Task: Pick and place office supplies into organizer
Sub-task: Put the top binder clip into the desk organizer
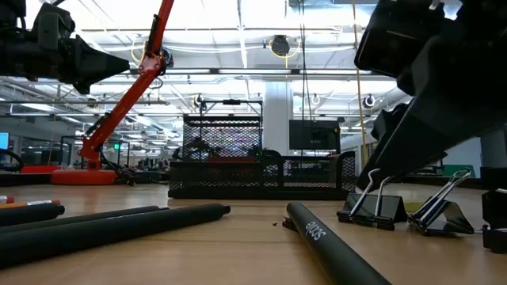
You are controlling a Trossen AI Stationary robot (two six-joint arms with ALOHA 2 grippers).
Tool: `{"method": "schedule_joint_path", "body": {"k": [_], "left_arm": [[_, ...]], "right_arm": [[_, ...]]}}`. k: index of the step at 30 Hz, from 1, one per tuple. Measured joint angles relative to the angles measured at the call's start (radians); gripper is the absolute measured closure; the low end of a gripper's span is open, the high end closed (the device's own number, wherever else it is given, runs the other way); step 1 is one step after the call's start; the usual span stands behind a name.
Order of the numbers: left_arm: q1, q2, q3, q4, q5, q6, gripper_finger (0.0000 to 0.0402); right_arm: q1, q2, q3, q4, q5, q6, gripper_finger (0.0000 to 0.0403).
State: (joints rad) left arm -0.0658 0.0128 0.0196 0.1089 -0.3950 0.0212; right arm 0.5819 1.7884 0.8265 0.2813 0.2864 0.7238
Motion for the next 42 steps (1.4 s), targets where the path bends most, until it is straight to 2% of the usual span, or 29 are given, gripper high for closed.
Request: {"method": "schedule_joint_path", "body": {"k": [19,35,42], "left_arm": [[0.000,0.000,0.000,0.000,0.000,0.001,0.0355],[0.000,0.000,0.000,0.000,0.000,0.001,0.0355],[0.000,0.000,0.000,0.000,0.000,0.001,0.0355]], "right_arm": [[0.000,0.034,-0.001,0.030,-0.031,-0.003,0.0202],[-0.001,0.034,0.000,0.049,-0.030,-0.028,0.0330],[-0.005,0.034,0.000,0.059,-0.030,-0.033,0.0359]]}}
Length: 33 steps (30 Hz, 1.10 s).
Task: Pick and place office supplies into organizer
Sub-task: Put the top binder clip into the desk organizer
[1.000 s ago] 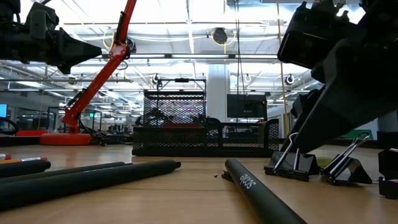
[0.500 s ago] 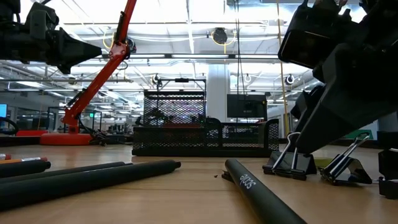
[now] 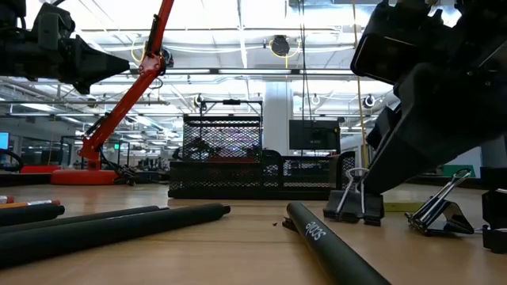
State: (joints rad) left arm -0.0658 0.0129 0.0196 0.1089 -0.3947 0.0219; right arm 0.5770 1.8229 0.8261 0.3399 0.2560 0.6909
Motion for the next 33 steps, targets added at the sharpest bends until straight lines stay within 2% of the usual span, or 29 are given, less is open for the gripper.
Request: {"method": "schedule_joint_path", "body": {"k": [7,20,27,33], "left_arm": [[0.000,0.000,0.000,0.000,0.000,0.000,0.0355],[0.000,0.000,0.000,0.000,0.000,0.000,0.0355],[0.000,0.000,0.000,0.000,0.000,0.000,0.0355],[0.000,0.000,0.000,0.000,0.000,0.000,0.0355]], "right_arm": [[-0.006,0.000,0.000,0.046,-0.048,-0.003,0.0335],[-0.033,0.000,0.000,0.048,-0.052,0.049,0.0287],[-0.033,0.000,0.000,0.047,-0.052,0.031,0.0299],[-0.034,0.000,0.000,0.043,-0.052,0.023,0.0338]]}}
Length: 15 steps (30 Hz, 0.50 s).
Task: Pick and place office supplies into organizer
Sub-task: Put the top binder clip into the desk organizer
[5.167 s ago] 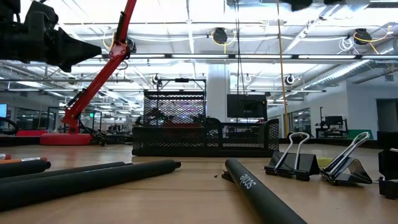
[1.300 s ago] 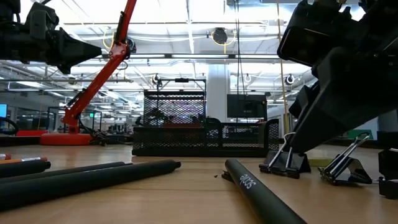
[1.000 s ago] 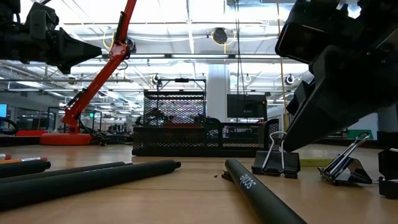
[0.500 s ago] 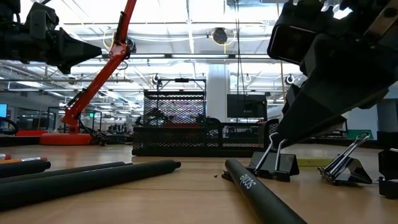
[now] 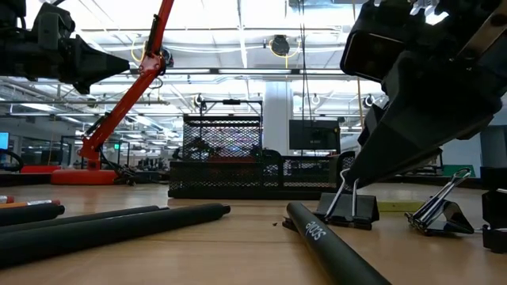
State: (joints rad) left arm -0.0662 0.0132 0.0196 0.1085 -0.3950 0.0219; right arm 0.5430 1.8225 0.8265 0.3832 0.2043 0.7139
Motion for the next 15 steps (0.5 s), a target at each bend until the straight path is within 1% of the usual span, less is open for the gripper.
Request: {"method": "schedule_joint_path", "body": {"k": [7,15], "left_arm": [[0.000,0.000,0.000,0.000,0.000,0.000,0.0355],[0.000,0.000,0.000,0.000,0.000,0.000,0.0355]], "right_arm": [[-0.001,0.000,0.000,0.007,0.001,-0.032,0.0396],[-0.012,0.000,0.000,0.060,0.004,-0.092,0.0400]]}}
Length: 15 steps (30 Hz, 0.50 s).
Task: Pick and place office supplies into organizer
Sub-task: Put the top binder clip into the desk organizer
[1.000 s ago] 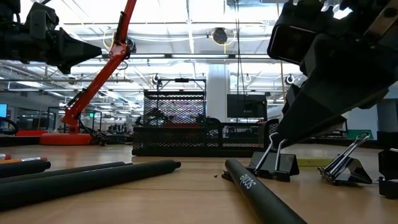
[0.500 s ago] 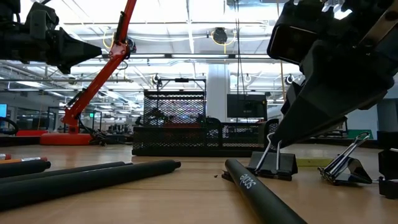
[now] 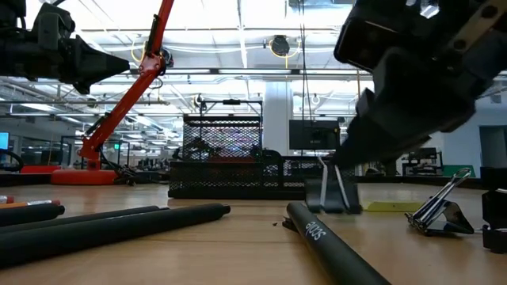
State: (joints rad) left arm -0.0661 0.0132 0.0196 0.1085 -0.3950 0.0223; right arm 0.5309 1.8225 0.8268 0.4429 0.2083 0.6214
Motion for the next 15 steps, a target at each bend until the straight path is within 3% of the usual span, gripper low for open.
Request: {"method": "schedule_joint_path", "body": {"k": [6,12,15], "left_arm": [[0.000,0.000,0.000,0.000,0.000,0.010,0.0355],[0.000,0.000,0.000,-0.001,0.000,0.025,0.0355],[0.000,0.000,0.000,-0.001,0.000,0.025,0.0355]], "right_arm": [[-0.013,-0.039,0.010,0.024,0.001,-0.096,0.0401],[-0.065,-0.080,0.095,0.020,0.016,-0.359,0.0402],[-0.106,-0.071,0.167,-0.067,0.032,-0.480,0.0402]]}}
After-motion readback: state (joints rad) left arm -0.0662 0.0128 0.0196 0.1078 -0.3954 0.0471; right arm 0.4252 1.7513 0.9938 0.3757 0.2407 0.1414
